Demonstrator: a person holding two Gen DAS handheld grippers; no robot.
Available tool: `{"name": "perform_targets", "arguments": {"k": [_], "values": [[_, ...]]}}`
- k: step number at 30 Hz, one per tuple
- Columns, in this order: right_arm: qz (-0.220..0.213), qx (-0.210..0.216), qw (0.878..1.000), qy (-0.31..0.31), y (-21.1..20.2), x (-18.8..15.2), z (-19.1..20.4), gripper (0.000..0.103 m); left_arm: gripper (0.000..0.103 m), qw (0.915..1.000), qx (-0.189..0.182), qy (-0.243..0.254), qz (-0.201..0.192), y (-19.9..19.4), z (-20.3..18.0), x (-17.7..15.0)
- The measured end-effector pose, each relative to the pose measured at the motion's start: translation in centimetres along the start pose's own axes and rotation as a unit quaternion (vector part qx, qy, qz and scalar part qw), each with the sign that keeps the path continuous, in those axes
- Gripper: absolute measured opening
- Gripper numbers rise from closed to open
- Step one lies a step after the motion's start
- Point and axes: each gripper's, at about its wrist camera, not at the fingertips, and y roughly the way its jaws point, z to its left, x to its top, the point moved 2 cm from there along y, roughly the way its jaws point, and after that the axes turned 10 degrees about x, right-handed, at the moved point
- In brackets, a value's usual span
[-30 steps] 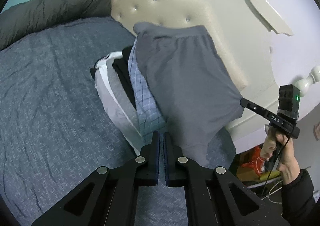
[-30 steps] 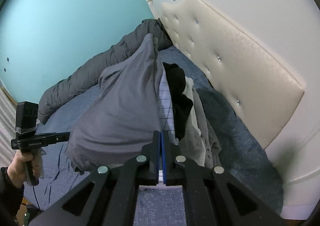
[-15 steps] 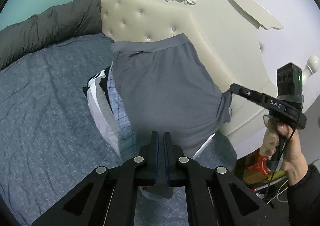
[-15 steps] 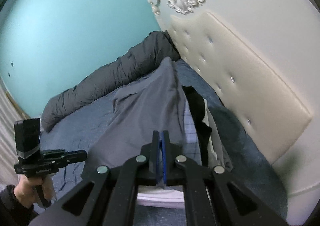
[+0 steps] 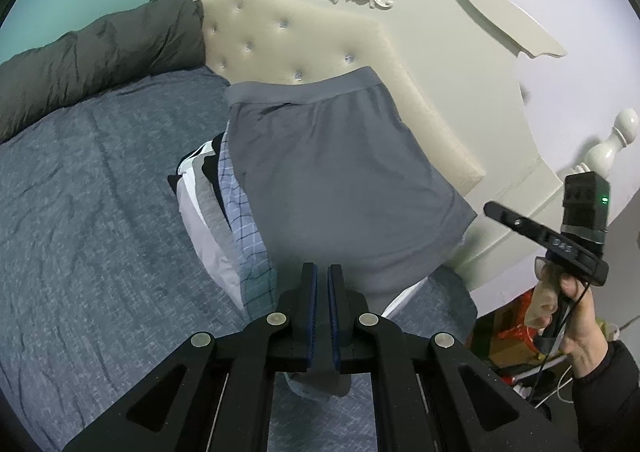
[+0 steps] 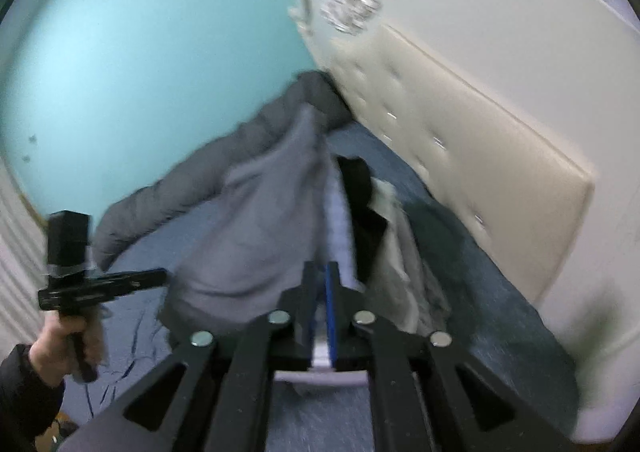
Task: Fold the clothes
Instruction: 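Lower the folded garment onto the clothes stack with both grippers, then press the garment flat on the stack and open both grippers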
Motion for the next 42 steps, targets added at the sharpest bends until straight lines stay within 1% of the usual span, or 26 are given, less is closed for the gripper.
{"name": "perform_targets", "arguments": {"k": [1,2,6,7,8,11,12,13,14,19,20,22,24,27,28,29,32,34,35,36,37,39,42], "values": [[0.005,-0.003,1.000,-0.006,0.3,0.1,0.2,0.042,0.007,1.0000,-0.001,-0.001,0.001,0.0,0.0,0.0],[0.013,0.000,1.000,-0.006,0.8,0.1,0.3,0.049,0.007,1.0000,-0.002,-0.002,0.002,-0.1,0.0,-0.1],[0.034,-0.005,0.999,-0.031,2.2,-0.2,1.1,0.048,0.008,1.0000,-0.001,0.000,0.001,-0.4,-0.1,-0.1],[0.038,-0.006,0.999,-0.037,2.4,-0.3,1.3,0.046,0.008,1.0000,-0.002,-0.001,0.001,-0.5,-0.1,0.0],[0.042,-0.008,0.998,-0.042,2.6,-0.4,1.5,0.036,0.008,1.0000,-0.003,-0.001,0.001,-0.6,-0.2,0.0],[0.061,-0.017,0.996,-0.062,2.8,-0.9,2.1,0.015,0.008,1.0000,-0.005,0.001,0.000,-0.8,-0.3,-0.2],[0.066,-0.019,0.995,-0.068,2.9,-1.0,2.3,0.012,0.009,1.0000,-0.005,0.002,0.000,-0.9,-0.3,-0.2],[0.071,-0.019,0.995,-0.074,3.0,-1.2,2.6,0.006,0.009,1.0000,-0.005,0.002,-0.001,-0.9,-0.3,-0.2],[0.074,-0.019,0.994,-0.080,2.9,-1.2,2.9,0.004,0.009,1.0000,-0.006,0.000,-0.001,-1.0,-0.3,-0.3],[0.078,-0.021,0.993,-0.088,2.3,-1.0,3.8,0.003,0.009,1.0000,-0.009,0.001,-0.001,-1.4,-0.3,-0.5],[0.075,-0.023,0.993,-0.088,2.2,-1.0,3.8,0.003,0.009,1.0000,-0.009,0.001,0.000,-1.4,-0.3,-0.6],[0.061,-0.047,0.994,-0.081,1.7,-0.6,3.3,0.003,0.009,1.0000,-0.009,0.000,-0.001,-1.5,-0.1,-0.6],[0.048,-0.052,0.996,-0.055,1.5,-0.3,2.2,0.004,0.009,1.0000,-0.009,-0.003,-0.001,-1.6,0.0,-0.7],[0.030,-0.049,0.998,-0.018,1.4,0.2,0.7,0.016,0.009,0.9999,-0.010,-0.003,0.000,-1.8,0.2,-0.9],[0.029,-0.046,0.998,-0.019,1.5,0.2,0.7,0.022,0.009,0.9999,-0.010,-0.002,0.001,-1.8,0.3,-1.0],[0.032,-0.045,0.998,-0.023,1.8,0.2,0.7,0.025,0.009,1.0000,-0.009,-0.001,0.001,-1.9,0.3,-1.0],[0.049,-0.043,0.997,-0.036,2.7,0.0,0.9,0.025,0.009,1.0000,-0.007,-0.003,0.000,-1.9,0.7,-1.0],[0.056,-0.033,0.997,-0.038,3.0,-0.4,1.0,0.025,0.009,1.0000,-0.007,-0.007,0.000,-1.9,1.0,-1.0],[0.058,-0.031,0.997,-0.041,3.0,-0.6,1.1,0.024,0.009,0.9999,-0.007,-0.008,0.000,-1.9,1.1,-1.0],[0.060,-0.032,0.997,-0.048,3.1,-0.8,1.3,0.019,0.009,0.9999,-0.007,-0.007,0.001,-1.9,1.1,-1.1],[0.063,-0.035,0.996,-0.055,3.1,-1.0,1.6,0.004,0.009,1.0000,-0.007,-0.007,0.001,-1.9,1.1,-1.1],[0.069,-0.040,0.995,-0.064,3.0,-1.4,2.0,0.003,0.009,0.9999,-0.007,-0.007,0.001,-1.8,1.1,-1.1],[0.086,-0.060,0.992,-0.071,2.8,-1.8,2.7,0.002,0.009,0.9999,-0.008,-0.009,0.001,-1.6,1.1,-1.1]]}}
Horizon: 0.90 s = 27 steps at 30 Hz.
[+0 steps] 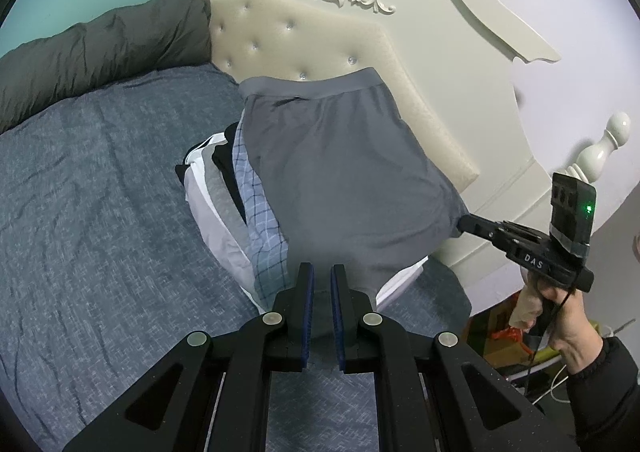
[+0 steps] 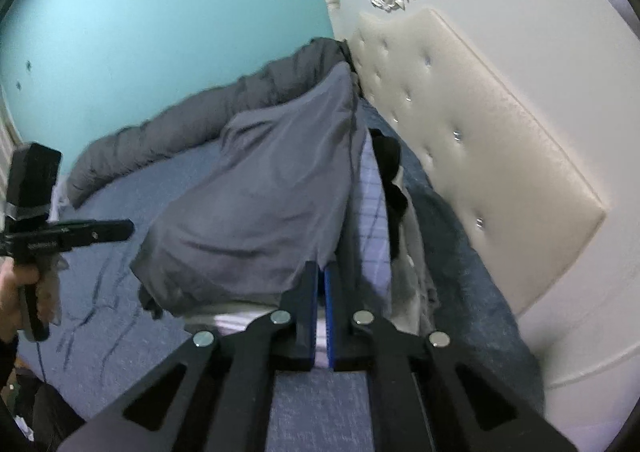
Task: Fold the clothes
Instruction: 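Press the garment flat on the stack and open both grippers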
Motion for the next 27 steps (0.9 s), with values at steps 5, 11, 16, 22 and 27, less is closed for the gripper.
{"name": "perform_targets", "arguments": {"k": [5,11,16,22,27], "values": [[0.028,-0.057,0.998,-0.001,0.2,-0.3,0.0,0.002,0.009,1.0000,0.001,-0.002,0.001,0.3,-0.1,0.0],[0.013,-0.089,0.995,0.032,-0.5,0.1,-1.9,0.003,0.009,1.0000,-0.003,0.000,0.000,0.3,-0.3,0.1],[-0.041,-0.044,0.998,0.035,-1.9,2.2,-1.7,0.005,0.010,1.0000,0.003,0.004,-0.005,0.5,-0.4,0.7],[-0.055,0.014,0.995,0.087,0.7,6.5,-2.8,0.031,0.015,0.9999,0.012,-0.002,-0.007,1.9,-0.4,1.8],[-0.051,-0.006,0.994,0.098,3.3,8.5,-3.2,0.031,0.016,0.9997,0.025,-0.004,-0.006,3.3,0.0,2.2]]}}
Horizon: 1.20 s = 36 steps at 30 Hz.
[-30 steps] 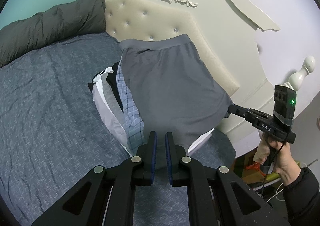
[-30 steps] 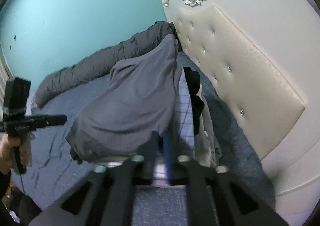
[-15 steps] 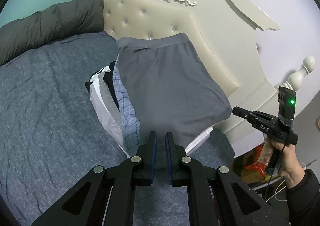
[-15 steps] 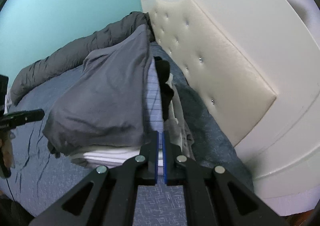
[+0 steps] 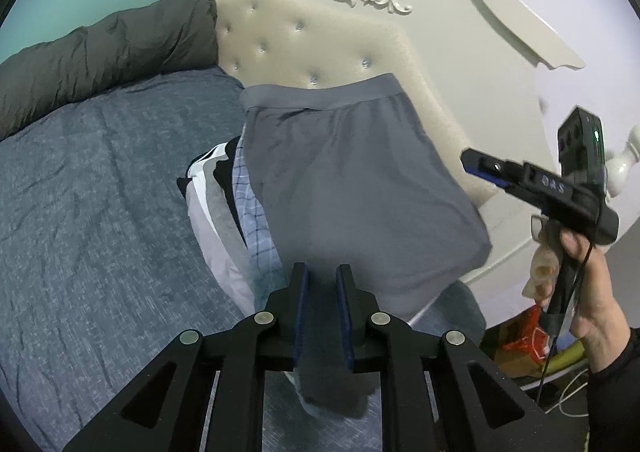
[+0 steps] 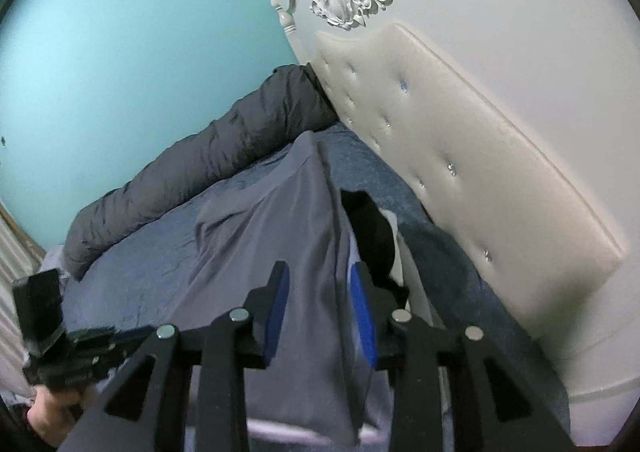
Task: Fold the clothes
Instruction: 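Press the garment flat on the stack and open both grippers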
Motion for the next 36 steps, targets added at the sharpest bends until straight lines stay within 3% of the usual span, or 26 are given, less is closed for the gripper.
{"name": "perform_targets", "arguments": {"k": [3,5,11,14,17,20,23,36], "values": [[0.019,-0.024,0.999,-0.007,1.6,0.0,-0.2,0.031,0.016,1.0000,0.006,0.000,0.001,0.6,0.4,0.0],[0.030,-0.046,0.998,-0.019,2.3,-0.4,-0.5,0.024,0.016,1.0000,0.006,-0.003,0.002,0.8,0.7,-0.2],[0.016,-0.093,0.996,-0.002,1.5,-0.6,-2.7,0.022,0.016,1.0000,0.009,0.001,0.003,1.1,1.0,-0.3],[-0.001,-0.091,0.996,-0.005,0.4,-0.3,-2.7,0.022,0.016,0.9999,0.010,0.002,0.001,1.0,1.0,-0.2],[-0.018,-0.048,0.999,-0.008,-0.2,-0.2,-1.8,0.022,0.016,0.9999,0.012,0.003,-0.002,0.7,1.0,-0.2],[0.000,-0.022,0.999,-0.034,0.4,-0.5,-0.1,0.022,0.016,0.9999,0.013,0.003,-0.002,0.3,0.8,-0.3],[0.032,-0.042,0.998,-0.044,1.5,-1.1,0.5,0.022,0.016,0.9999,0.015,0.005,-0.003,-0.3,0.6,-0.6],[-0.023,-0.036,0.998,-0.037,-4.4,-2.7,1.5,0.022,0.016,0.9991,0.037,0.007,-0.017,-5.2,0.1,-1.6]]}}
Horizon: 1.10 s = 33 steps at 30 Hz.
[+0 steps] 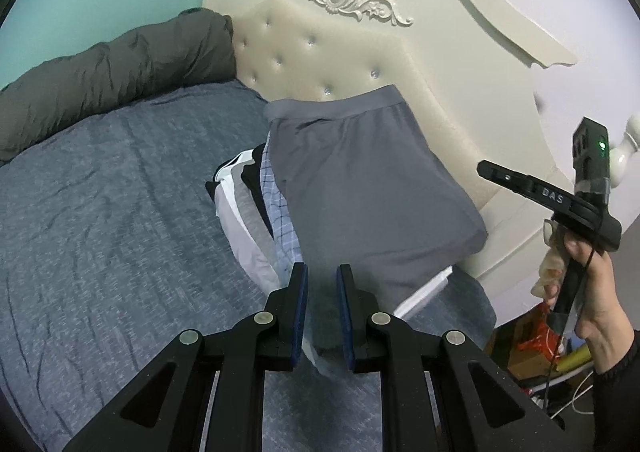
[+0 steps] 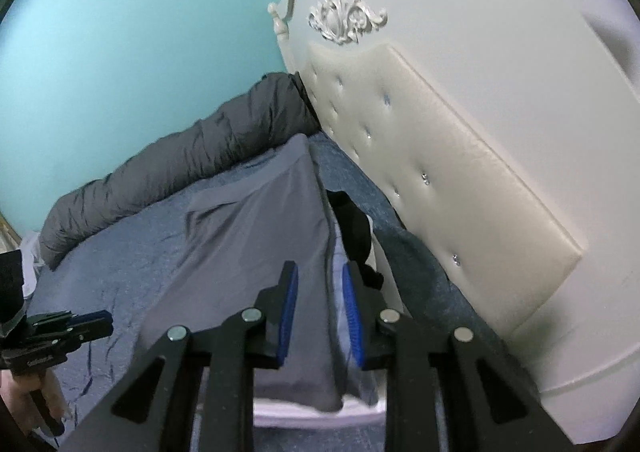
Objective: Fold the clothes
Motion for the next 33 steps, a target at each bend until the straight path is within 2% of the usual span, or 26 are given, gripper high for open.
{"name": "perform_targets", "arguments": {"k": [2,4,6,15,19,23,28,31,33], "values": [[-0.004,0.001,1.000,-0.004,-0.8,-0.1,0.6,0.022,0.017,1.0000,0.001,0.000,-0.004,-1.1,-0.2,-0.2],[-0.009,0.000,1.000,-0.004,-1.9,-0.4,1.2,0.023,0.027,1.0000,0.000,-0.001,-0.009,-2.2,-0.6,-0.4],[-0.014,-0.003,1.000,-0.003,-2.9,-0.7,1.8,0.023,0.030,0.9999,0.001,0.000,-0.015,-3.5,-1.0,-0.8],[-0.034,0.001,0.999,-0.007,-7.8,-2.3,4.9,0.029,0.033,0.9993,-0.002,0.006,-0.037,-8.4,-2.6,-2.2],[-0.037,-0.004,0.999,-0.007,-9.8,-3.4,6.3,0.036,0.043,0.9988,0.000,0.012,-0.047,-10.6,-3.0,-3.1],[-0.046,-0.007,0.999,-0.007,-11.7,-4.4,7.8,0.043,0.046,0.9982,0.003,0.021,-0.057,-12.7,-3.4,-4.0],[-0.051,-0.013,0.999,-0.007,-13.6,-6.0,9.6,0.050,0.056,0.9972,0.009,0.031,-0.068,-15.0,-3.9,-5.3],[-0.051,-0.016,0.999,0.001,-14.5,-7.0,10.4,0.059,0.061,0.9966,0.011,0.034,-0.074,-16.2,-4.1,-6.2],[-0.053,-0.019,0.998,0.004,-15.2,-7.7,10.9,0.062,0.063,0.9963,0.013,0.038,-0.076,-16.9,-4.1,-6.7]]}}
